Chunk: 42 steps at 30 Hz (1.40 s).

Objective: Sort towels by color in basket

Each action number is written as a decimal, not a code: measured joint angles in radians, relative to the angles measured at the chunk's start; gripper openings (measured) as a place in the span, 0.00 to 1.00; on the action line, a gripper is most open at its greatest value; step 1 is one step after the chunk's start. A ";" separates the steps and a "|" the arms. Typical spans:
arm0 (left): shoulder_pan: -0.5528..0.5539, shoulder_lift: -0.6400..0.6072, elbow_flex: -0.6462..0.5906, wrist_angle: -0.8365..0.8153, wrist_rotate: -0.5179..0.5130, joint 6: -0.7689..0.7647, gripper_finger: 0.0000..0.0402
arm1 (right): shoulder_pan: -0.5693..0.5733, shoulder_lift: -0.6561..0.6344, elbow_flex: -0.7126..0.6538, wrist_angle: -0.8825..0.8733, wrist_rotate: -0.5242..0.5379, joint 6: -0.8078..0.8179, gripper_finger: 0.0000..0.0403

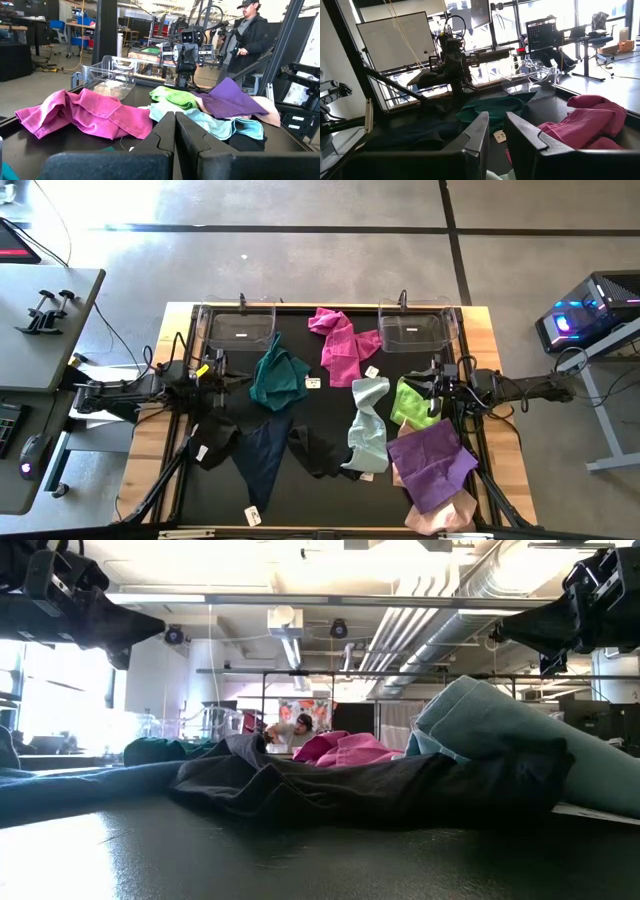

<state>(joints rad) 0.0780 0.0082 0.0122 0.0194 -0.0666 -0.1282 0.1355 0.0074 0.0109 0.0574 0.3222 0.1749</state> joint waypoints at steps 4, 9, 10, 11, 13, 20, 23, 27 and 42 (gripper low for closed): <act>0.000 0.000 0.000 0.020 -0.003 0.005 0.00 | 0.000 0.000 0.000 0.000 0.000 0.000 0.15; 0.000 0.000 -0.001 0.108 -0.009 -0.011 0.00 | 0.000 0.000 0.000 0.000 0.000 0.000 0.15; 0.000 0.000 0.000 0.137 -0.009 -0.030 0.00 | 0.000 0.000 0.000 0.000 0.000 0.000 0.15; 0.000 -0.001 0.000 0.173 -0.009 -0.064 0.00 | 0.000 0.000 0.000 0.000 0.000 0.000 0.15; 0.000 0.000 -0.001 0.259 -0.009 -0.153 0.00 | 0.000 0.000 0.000 0.000 0.000 0.000 0.15; -0.001 0.033 0.025 0.492 -0.079 -0.340 0.00 | 0.000 0.000 0.000 0.000 0.000 0.000 0.15; -0.007 0.101 0.126 0.358 -0.074 -0.351 0.00 | 0.000 0.004 0.000 0.000 0.000 0.000 0.15; -0.028 0.256 0.323 0.115 -0.099 -0.202 0.00 | 0.000 0.008 0.000 0.001 0.000 0.000 0.15; -0.034 0.792 0.722 -0.311 -0.203 -0.354 0.00 | 0.000 0.007 0.000 0.000 0.000 0.000 0.15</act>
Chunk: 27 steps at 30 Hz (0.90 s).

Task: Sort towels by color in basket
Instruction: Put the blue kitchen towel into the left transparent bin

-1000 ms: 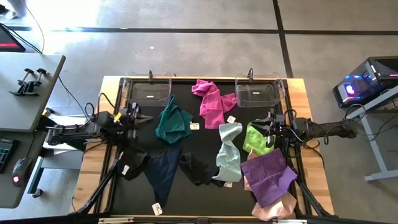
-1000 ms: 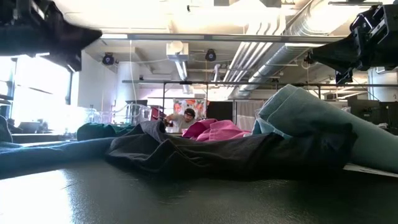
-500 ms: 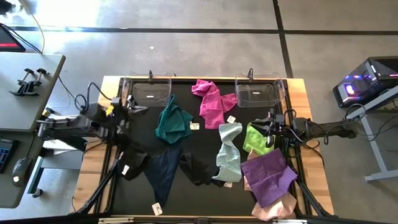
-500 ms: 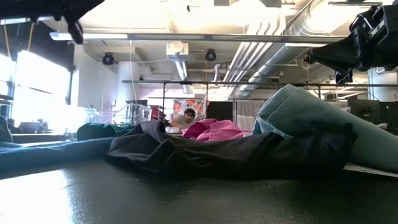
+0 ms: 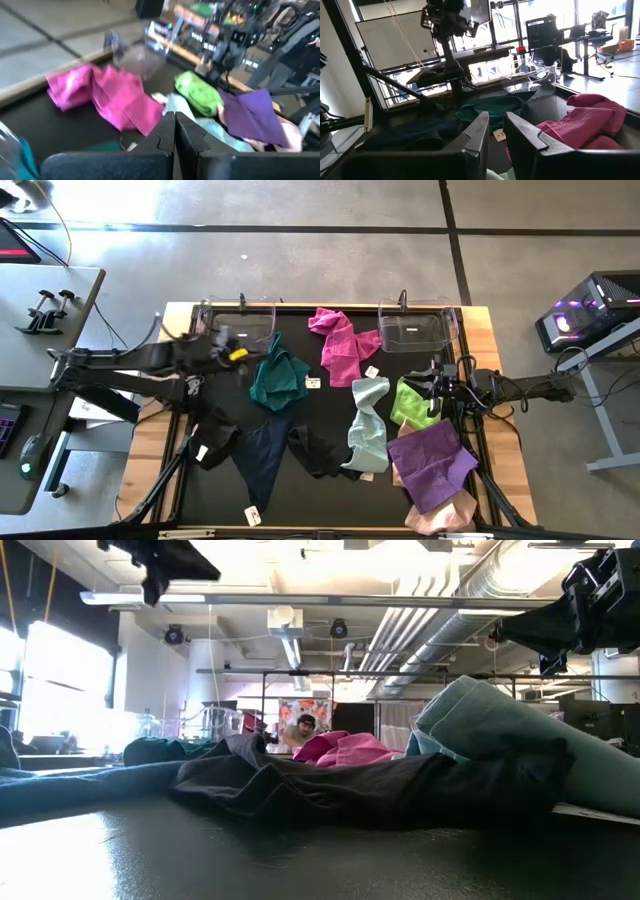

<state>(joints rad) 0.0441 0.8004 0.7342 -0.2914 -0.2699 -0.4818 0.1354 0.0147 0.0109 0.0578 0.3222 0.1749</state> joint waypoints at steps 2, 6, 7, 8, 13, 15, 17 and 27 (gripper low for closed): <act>0.001 0.050 0.000 -0.011 0.036 -0.008 0.00 | 0.000 0.000 0.000 0.000 0.000 0.000 0.15; -0.002 0.157 0.000 -0.072 0.066 0.080 0.05 | 0.000 0.000 0.000 0.000 0.000 0.000 0.15; -0.001 0.181 0.000 -0.088 0.087 0.108 0.08 | 0.000 0.000 0.000 0.000 0.000 0.000 0.15; -0.001 0.204 0.000 -0.105 0.103 0.132 0.10 | 0.000 0.000 0.000 0.000 0.000 0.000 0.15; -0.002 0.307 0.000 -0.187 0.224 0.170 0.26 | 0.000 0.000 0.000 0.000 0.000 0.000 0.15; -0.005 0.346 0.001 -0.210 0.240 0.171 0.33 | 0.000 0.000 0.000 0.000 0.000 0.000 0.15; -0.007 0.389 0.000 -0.221 0.240 0.171 0.40 | 0.000 0.000 0.000 0.000 0.000 0.000 0.15; 0.033 0.596 0.000 -0.094 0.121 0.108 0.64 | 0.000 0.000 0.000 0.000 0.000 0.000 0.15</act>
<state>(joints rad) 0.0771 1.3962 0.7345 -0.3859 -0.1484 -0.3734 0.1355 0.0146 0.0109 0.0578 0.3222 0.1749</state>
